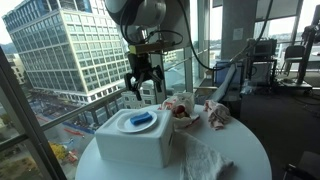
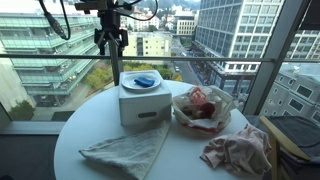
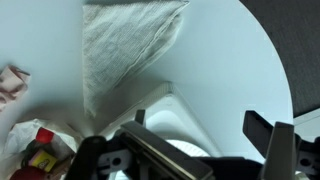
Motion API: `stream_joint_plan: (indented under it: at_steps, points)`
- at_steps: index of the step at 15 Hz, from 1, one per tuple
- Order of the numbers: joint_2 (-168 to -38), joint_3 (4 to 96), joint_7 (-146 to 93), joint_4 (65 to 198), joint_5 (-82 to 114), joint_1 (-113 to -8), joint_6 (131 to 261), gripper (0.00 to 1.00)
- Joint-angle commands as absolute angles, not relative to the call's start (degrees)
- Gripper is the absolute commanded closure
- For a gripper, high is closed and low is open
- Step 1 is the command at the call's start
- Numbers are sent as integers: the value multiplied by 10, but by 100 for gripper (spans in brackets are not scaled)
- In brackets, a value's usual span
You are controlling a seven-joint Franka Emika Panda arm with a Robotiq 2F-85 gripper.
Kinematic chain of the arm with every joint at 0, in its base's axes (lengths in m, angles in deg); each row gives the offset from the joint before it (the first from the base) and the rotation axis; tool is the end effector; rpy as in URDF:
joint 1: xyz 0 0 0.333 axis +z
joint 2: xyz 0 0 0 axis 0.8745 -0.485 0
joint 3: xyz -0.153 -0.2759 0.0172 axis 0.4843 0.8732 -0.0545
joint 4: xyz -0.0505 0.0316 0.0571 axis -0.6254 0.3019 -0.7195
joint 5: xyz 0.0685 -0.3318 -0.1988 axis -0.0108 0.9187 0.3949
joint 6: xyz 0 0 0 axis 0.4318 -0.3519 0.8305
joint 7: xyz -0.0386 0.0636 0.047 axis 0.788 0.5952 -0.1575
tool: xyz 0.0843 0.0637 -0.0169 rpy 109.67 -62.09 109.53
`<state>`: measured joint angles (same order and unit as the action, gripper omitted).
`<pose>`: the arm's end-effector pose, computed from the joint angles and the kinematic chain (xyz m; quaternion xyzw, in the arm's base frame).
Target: Use the blue sponge to wipe the white plate
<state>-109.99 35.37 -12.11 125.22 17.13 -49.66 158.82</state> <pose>0.6137 0.2241 0.4237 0.9944 0.0340 -0.0952 0.0319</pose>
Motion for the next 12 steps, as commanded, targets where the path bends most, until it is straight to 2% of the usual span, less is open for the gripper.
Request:
stream_joint_plan:
  at_steps: [1,12]
  points:
    - [-1185,369,-231,1112,210,-476,1539,0]
    - [-1360,372,-606,867,227,-490,1556,0]
